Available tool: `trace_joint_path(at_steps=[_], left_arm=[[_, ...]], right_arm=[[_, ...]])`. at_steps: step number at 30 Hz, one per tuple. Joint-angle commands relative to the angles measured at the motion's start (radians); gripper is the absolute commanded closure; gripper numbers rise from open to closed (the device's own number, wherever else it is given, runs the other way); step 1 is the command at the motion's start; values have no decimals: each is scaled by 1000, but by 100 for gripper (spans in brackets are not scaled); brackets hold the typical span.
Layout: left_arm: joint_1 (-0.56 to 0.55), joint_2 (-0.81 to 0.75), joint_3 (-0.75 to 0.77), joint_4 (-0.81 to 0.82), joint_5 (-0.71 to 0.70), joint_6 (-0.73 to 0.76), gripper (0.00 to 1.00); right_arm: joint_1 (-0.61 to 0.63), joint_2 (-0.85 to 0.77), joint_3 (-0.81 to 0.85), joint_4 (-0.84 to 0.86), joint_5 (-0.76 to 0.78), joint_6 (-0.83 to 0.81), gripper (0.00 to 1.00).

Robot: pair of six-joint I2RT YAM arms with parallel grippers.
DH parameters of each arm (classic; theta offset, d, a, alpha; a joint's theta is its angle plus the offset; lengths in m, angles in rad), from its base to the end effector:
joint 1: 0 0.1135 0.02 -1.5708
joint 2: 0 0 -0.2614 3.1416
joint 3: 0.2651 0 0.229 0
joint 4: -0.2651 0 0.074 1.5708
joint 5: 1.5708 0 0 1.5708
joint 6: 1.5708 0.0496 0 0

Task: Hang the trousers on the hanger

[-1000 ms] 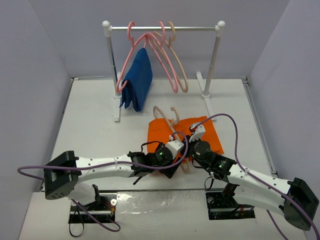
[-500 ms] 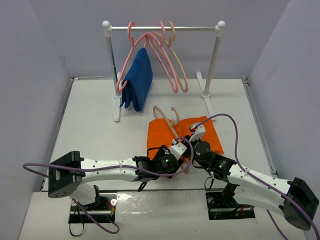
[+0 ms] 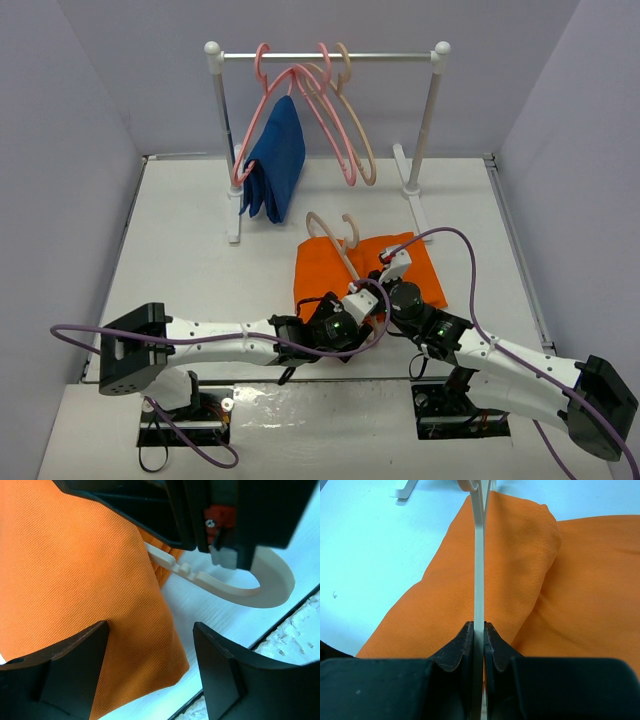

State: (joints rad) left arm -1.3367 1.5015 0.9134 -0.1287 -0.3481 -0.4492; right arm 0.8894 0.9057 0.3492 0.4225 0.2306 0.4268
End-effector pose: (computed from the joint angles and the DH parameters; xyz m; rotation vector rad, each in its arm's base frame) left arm 0.0884 -0.2976 0.2223 0.8180 2.1475 -0.5593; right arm 0.1343 0.1476 0.2371 -0.2294 1.7492 0.7777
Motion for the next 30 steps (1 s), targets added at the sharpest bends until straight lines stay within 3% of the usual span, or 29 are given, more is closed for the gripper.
trace_joint_path(at_steps=[1, 7, 15, 18, 30], left_arm=[[-7, 6, 38, 35, -22, -9, 35], [-6, 47, 44, 23, -40, -30, 46], [-7, 42, 41, 28, -64, -35, 89], [-7, 20, 40, 42, -74, -31, 99], [-5, -85, -32, 217, -104, -18, 100]], right_arm=[[-5, -22, 6, 86, 4, 21, 100], [-4, -37, 2, 79, 7, 26, 100], [-6, -49, 2, 77, 1, 29, 100], [-6, -63, 3, 73, -4, 34, 100], [-6, -152, 13, 9, -19, 52, 100]])
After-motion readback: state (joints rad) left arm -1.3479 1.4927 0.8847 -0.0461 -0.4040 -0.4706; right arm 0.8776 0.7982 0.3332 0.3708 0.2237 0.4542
